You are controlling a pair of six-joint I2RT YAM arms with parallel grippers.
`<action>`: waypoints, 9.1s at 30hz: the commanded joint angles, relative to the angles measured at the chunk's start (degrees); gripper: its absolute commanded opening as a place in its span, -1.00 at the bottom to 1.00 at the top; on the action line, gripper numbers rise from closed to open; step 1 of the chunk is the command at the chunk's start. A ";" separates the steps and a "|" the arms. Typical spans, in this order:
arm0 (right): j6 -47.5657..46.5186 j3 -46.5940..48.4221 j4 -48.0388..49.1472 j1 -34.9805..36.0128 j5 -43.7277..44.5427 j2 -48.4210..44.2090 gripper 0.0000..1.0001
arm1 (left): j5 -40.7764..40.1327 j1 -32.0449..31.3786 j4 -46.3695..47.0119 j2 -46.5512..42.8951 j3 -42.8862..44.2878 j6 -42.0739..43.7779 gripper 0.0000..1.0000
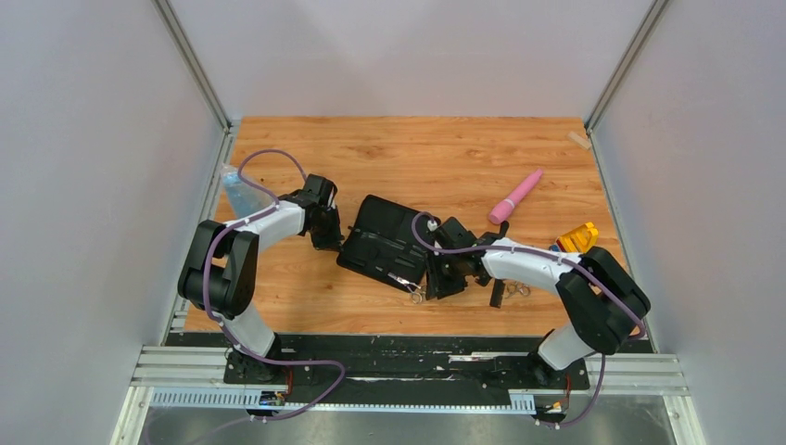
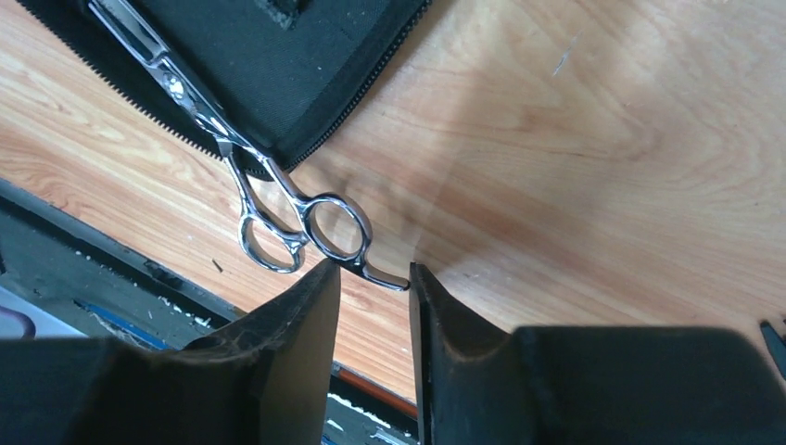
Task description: Sort the hair-cutting tools
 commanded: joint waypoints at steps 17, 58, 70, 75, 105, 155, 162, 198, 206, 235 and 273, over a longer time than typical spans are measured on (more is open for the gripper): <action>-16.18 13.46 -5.11 2.74 10.37 8.51 -0.75 | -3.34 -0.17 -6.98 1.32 0.07 5.36 -0.99; 19.93 14.56 -0.97 7.66 13.48 11.51 -0.40 | -3.12 -0.17 -6.90 1.43 -0.44 1.54 -1.00; 16.11 14.34 -3.03 7.66 15.70 11.51 -0.83 | -4.64 -0.17 -7.61 1.05 -0.33 2.07 -1.00; 8.41 14.15 -5.55 7.66 16.59 9.33 -0.99 | -5.52 -0.17 -7.78 1.22 -0.12 2.41 -1.00; -11.68 9.83 0.46 7.40 14.54 4.04 -1.00 | -4.81 -0.17 -7.23 1.22 -0.52 3.34 -1.00; -3.52 25.08 4.06 10.01 7.37 19.52 -0.89 | 0.79 -3.54 -3.28 -1.12 -6.51 -0.84 -1.00; -4.23 26.44 2.69 10.33 9.72 20.54 -0.80 | -0.92 -3.60 -4.46 -1.66 -5.88 -0.19 -1.00; -5.39 25.75 -1.68 10.83 18.83 20.97 -0.75 | -3.38 -3.60 -5.90 -0.86 -4.23 1.61 -1.00; -7.30 28.29 -0.08 11.52 15.30 22.27 -0.99 | -2.38 -3.60 -5.37 -0.84 -4.38 2.09 -1.00; -3.37 24.51 -13.79 3.41 21.64 -0.18 -0.02 | -0.84 -3.60 -7.09 -7.30 -7.51 1.15 -0.83; 6.15 0.82 -8.67 -45.34 15.12 2.46 -0.47 | -22.25 -3.59 -10.56 -41.32 -4.54 15.33 1.00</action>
